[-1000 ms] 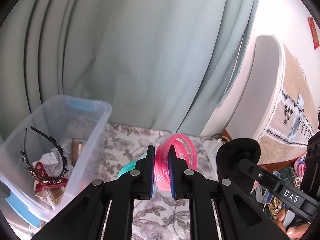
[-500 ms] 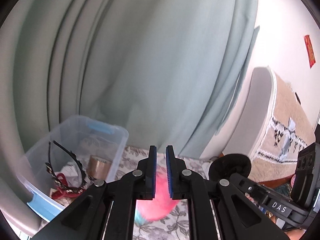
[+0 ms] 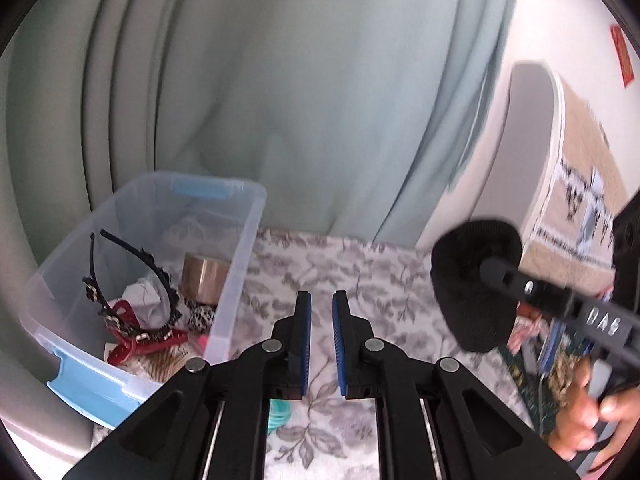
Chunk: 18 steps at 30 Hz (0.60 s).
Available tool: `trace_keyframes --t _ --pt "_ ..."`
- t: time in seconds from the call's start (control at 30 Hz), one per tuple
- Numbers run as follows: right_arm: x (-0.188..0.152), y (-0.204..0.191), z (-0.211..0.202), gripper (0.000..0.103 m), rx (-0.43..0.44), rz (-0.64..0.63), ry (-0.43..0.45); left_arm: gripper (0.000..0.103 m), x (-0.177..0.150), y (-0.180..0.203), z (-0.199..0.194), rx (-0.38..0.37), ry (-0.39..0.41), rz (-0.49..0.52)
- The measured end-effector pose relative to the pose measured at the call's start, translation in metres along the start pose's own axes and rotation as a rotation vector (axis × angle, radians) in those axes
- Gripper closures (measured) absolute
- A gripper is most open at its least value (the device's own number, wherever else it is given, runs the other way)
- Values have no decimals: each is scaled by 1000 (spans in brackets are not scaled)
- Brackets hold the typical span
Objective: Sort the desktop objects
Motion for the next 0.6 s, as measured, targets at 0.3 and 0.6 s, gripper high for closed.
trace_keyframes --t 0.3,0.6 --pt "-13 17 9 85 17 39 -13 50 -67 -18 27 119 -132 59" --pt "-29 38 14 85 48 96 -21 50 -108 -47 39 219 -161 -104"
Point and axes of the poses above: each gripper's, at about its wrist camera, not at the fingertips, and z roughly the way its jaws point, y to its right, x to its top, the point moved 9 cm from there along z, roughly the way its jaws point, and after that the axes turned 14 degrees about -z, right-handed, at the moved point
